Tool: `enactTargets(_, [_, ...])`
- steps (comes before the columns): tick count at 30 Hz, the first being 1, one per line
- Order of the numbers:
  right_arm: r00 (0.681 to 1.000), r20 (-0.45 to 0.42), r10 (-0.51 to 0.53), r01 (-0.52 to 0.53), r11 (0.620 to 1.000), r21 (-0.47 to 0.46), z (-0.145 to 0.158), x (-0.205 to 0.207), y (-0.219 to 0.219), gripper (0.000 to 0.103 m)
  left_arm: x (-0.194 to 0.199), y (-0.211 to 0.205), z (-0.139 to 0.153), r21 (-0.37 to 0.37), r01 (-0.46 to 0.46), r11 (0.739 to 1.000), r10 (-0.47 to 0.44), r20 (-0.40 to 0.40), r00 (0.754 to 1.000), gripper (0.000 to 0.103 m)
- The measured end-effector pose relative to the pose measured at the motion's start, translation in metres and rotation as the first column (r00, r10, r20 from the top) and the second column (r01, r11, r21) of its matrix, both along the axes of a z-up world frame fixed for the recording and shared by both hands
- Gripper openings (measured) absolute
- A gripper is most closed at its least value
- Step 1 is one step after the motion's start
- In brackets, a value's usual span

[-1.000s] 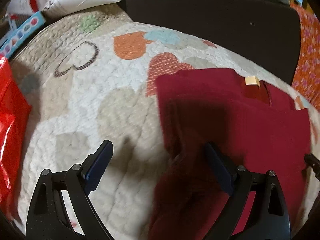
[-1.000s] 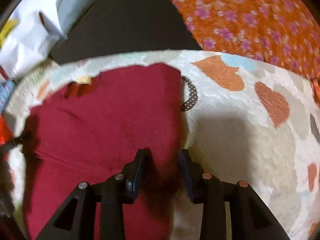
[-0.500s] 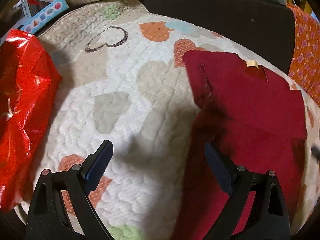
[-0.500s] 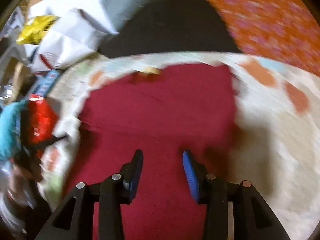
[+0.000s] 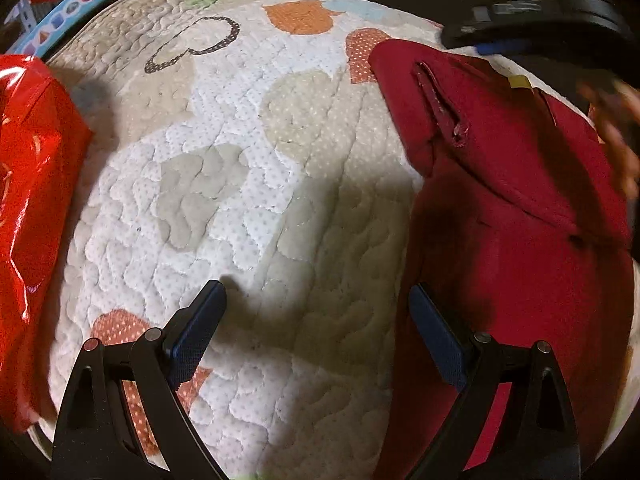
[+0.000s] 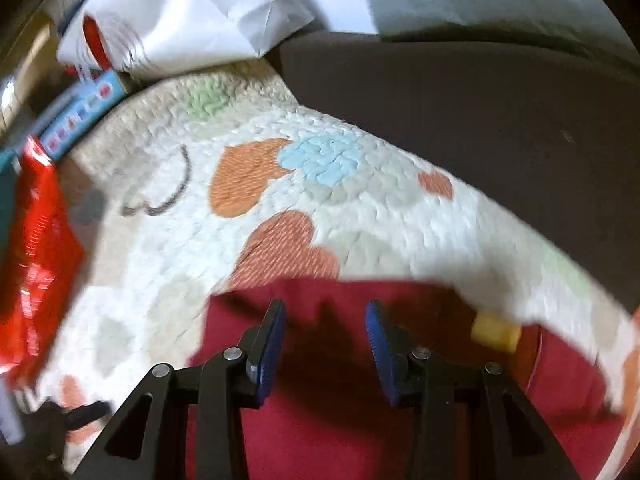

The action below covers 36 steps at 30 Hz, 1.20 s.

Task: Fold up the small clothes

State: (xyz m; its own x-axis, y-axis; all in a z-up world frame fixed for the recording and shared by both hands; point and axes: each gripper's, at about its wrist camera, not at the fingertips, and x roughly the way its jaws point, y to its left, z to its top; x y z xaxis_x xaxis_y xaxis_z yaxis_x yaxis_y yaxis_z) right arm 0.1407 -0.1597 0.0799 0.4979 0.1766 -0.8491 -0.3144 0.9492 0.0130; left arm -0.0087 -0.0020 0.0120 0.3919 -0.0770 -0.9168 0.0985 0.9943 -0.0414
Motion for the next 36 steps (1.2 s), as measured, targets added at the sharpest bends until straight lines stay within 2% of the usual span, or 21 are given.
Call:
enactTargets(3, [0.99, -0.024, 0.138, -0.14, 0.98, -0.141, -0.017, 0.019, 0.016, 0.04, 0.003, 0.004, 0.0, -0.021, 0.0, 1.0, 0.0, -0.012, 1.0, 0.093])
enactTargets(4, [0.984, -0.035, 0.176, -0.179, 0.97, -0.162, -0.02, 0.019, 0.018, 0.042, 0.003, 0.006, -0.001, -0.03, -0.002, 1.0, 0.002, -0.018, 1.0, 0.093])
enactTargets(6, [0.962, -0.069, 0.264, -0.272, 0.935, -0.228, -0.029, 0.021, 0.024, 0.047, 0.005, 0.008, -0.001, -0.036, -0.004, 0.999, 0.004, -0.025, 1.0, 0.093])
enactTargets(12, [0.94, -0.072, 0.335, -0.34, 0.893, -0.294, -0.034, 0.031, 0.026, 0.06, 0.011, 0.003, -0.001, -0.043, 0.0, 0.999, -0.001, -0.032, 0.999, 0.093])
enactTargets(15, [0.922, -0.079, 0.378, -0.384, 0.872, -0.304, -0.036, 0.036, 0.025, 0.06, 0.014, 0.002, -0.003, -0.041, 0.0, 0.999, -0.001, -0.034, 0.999, 0.093])
enactTargets(17, [0.919, -0.102, 0.381, -0.394, 0.884, -0.252, -0.037, 0.041, 0.022, 0.051, 0.016, 0.0, -0.004, -0.043, -0.004, 0.999, 0.002, -0.036, 0.999, 0.093])
enactTargets(19, [0.92, -0.117, 0.374, -0.39, 0.902, -0.182, -0.038, 0.04, 0.02, 0.035, 0.017, 0.0, -0.004, -0.043, -0.004, 0.999, 0.003, -0.036, 0.999, 0.093])
enactTargets(20, [0.915, -0.113, 0.386, -0.401, 0.9, -0.172, -0.038, 0.038, 0.02, 0.028, 0.018, 0.001, -0.004, -0.041, -0.003, 0.999, 0.001, -0.036, 0.999, 0.093])
enactTargets(21, [0.91, -0.107, 0.4, -0.413, 0.894, -0.171, -0.038, 0.033, 0.022, 0.02, 0.019, 0.001, -0.005, -0.04, -0.003, 0.999, 0.001, -0.037, 0.999, 0.093])
enactTargets(22, [0.909, -0.083, 0.408, -0.416, 0.885, -0.209, -0.039, 0.027, 0.025, 0.012, 0.018, -0.001, -0.005, -0.04, -0.004, 0.999, 0.002, -0.037, 0.999, 0.093])
enactTargets(23, [0.909, -0.07, 0.41, -0.414, 0.88, -0.233, -0.039, 0.022, 0.027, 0.01, 0.02, 0.0, -0.004, -0.042, -0.005, 0.999, 0.003, -0.038, 0.999, 0.093])
enactTargets(27, [0.919, 0.009, 0.395, -0.377, 0.884, -0.276, -0.03, 0.014, 0.021, 0.006, 0.021, 0.0, -0.003, -0.054, -0.013, 0.998, 0.011, -0.04, 0.999, 0.093])
enactTargets(29, [0.933, 0.081, 0.35, -0.312, 0.901, -0.3, -0.02, 0.016, 0.012, 0.006, 0.02, 0.003, -0.002, -0.06, -0.015, 0.998, 0.013, -0.037, 0.999, 0.093])
enactTargets(31, [0.947, 0.109, 0.301, -0.262, 0.924, -0.279, -0.016, 0.024, 0.006, 0.006, 0.02, 0.006, -0.001, -0.065, -0.019, 0.998, 0.017, -0.034, 0.999, 0.093])
enactTargets(33, [0.956, 0.122, 0.266, -0.224, 0.933, -0.282, -0.021, 0.03, 0.004, 0.005, 0.02, 0.009, -0.001, -0.067, -0.022, 0.998, 0.019, -0.034, 0.999, 0.093])
enactTargets(36, [0.973, 0.115, 0.198, -0.156, 0.941, -0.299, -0.044, 0.04, 0.011, 0.006, 0.022, 0.01, -0.001, -0.065, -0.02, 0.998, 0.018, -0.033, 0.999, 0.093])
